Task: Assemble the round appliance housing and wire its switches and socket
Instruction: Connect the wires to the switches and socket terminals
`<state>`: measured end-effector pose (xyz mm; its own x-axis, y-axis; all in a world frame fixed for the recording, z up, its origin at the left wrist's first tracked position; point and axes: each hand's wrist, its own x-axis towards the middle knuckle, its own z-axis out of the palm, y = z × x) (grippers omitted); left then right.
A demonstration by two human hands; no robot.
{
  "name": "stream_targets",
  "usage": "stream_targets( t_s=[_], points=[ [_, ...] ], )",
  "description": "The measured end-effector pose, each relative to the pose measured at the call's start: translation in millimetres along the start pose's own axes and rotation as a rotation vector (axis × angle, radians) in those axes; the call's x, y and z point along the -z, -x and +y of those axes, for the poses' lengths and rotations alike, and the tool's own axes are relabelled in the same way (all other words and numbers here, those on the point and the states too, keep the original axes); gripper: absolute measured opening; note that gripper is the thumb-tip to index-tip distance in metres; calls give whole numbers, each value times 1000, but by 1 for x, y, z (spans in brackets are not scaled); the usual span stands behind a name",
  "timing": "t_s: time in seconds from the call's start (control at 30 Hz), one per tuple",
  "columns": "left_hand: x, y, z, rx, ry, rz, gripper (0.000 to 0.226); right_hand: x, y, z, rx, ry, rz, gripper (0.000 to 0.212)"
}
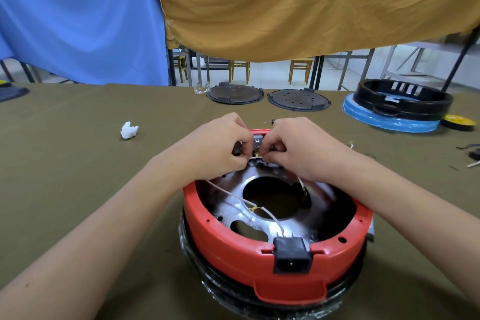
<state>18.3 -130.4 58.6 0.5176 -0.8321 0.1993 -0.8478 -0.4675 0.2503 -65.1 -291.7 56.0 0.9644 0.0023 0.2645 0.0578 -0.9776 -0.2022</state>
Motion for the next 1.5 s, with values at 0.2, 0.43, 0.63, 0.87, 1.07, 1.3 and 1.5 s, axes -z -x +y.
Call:
stream_targets(
  t_s=[0.2, 0.43, 0.63, 0.87, 1.07, 1.3, 1.5],
  points=[
    [-2, -1, -2, -3, -11, 10, 10, 0, -1, 1, 6, 15, 4, 10],
    [0, -1, -1, 5, -13, -16, 4, 0, 0, -2, -3, 38, -14, 11],
    [14, -15, 6, -16, -149, -97, 5, 1, -1, -3, -12, 61, 6, 11],
    [-5, -17, -4, -19, -118, 38, 20, 1, -1, 1, -3, 91, 120, 25],
    [-6, -18, -5, -29, -210, 98, 32, -1, 1, 5, -120, 114, 70, 67],
    [-6, -20, -4, -35, -238, 105, 48, -1, 0, 3, -140, 106, -10, 52],
    [-6, -25, -3, 16, -308, 27, 39, -1, 0, 2, -136, 96, 8, 46]
  ],
)
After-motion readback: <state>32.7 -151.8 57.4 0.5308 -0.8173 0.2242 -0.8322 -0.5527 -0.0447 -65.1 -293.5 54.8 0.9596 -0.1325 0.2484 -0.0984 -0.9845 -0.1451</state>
